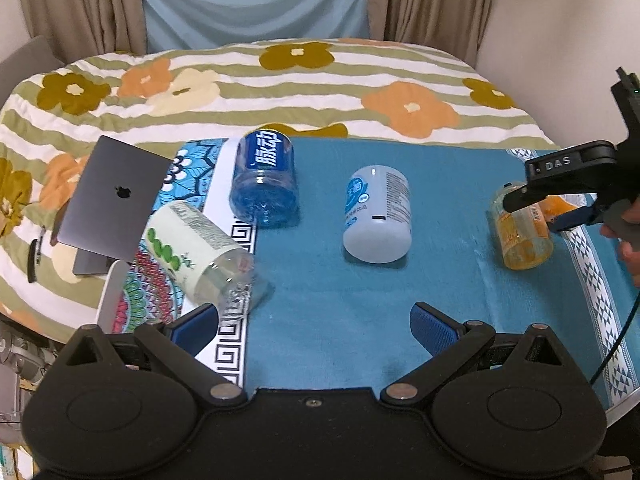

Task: Flip cup upright
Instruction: 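Close the right tool around the orange-labelled clear cup lying on its side, then lift the cup with the right tool toward the left tool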

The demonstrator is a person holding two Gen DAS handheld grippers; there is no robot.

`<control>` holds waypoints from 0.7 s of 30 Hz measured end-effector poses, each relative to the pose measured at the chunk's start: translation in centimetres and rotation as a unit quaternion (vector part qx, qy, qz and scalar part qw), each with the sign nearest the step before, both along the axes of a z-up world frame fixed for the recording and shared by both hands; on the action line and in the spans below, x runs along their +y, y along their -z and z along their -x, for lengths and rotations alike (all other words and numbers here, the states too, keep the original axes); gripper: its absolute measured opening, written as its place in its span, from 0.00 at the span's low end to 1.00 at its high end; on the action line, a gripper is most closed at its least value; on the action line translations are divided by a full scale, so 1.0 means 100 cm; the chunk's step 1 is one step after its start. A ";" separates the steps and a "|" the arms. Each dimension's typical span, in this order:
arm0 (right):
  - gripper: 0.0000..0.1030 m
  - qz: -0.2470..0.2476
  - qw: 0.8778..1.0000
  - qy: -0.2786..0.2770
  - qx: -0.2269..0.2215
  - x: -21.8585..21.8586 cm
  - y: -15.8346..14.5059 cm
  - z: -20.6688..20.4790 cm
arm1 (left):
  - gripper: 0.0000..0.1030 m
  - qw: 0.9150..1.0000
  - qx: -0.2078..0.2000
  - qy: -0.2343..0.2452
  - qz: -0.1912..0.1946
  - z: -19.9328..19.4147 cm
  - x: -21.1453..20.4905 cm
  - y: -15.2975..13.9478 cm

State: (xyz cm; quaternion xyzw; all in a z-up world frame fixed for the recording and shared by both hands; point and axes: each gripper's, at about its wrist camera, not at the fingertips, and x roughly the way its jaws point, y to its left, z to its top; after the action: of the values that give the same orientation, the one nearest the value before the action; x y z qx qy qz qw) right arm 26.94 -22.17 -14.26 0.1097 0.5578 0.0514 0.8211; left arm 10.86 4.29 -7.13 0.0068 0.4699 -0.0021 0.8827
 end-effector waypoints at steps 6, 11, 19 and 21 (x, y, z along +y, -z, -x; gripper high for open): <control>0.82 -0.009 1.000 -0.003 0.023 0.001 0.018 -0.012 | 1.00 1.000 0.004 0.004 0.003 -0.010 -0.003 0.003; 0.73 -0.018 0.999 -0.010 0.028 0.003 0.023 -0.011 | 1.00 1.000 0.004 0.004 0.003 -0.013 -0.004 0.002; 0.72 -0.023 0.999 -0.021 0.019 0.010 0.009 0.004 | 1.00 1.000 -0.003 0.000 0.005 -0.005 -0.002 -0.006; 0.72 -0.025 0.999 -0.029 0.015 0.015 0.001 0.011 | 1.00 1.000 -0.007 -0.003 0.006 0.000 -0.001 -0.009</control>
State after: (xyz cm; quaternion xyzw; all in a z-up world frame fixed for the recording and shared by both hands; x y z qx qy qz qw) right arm 25.81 -20.67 -14.40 0.1145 0.5714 0.0870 0.8080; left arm 10.85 4.23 -6.26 0.0005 0.4641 -0.0024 0.8858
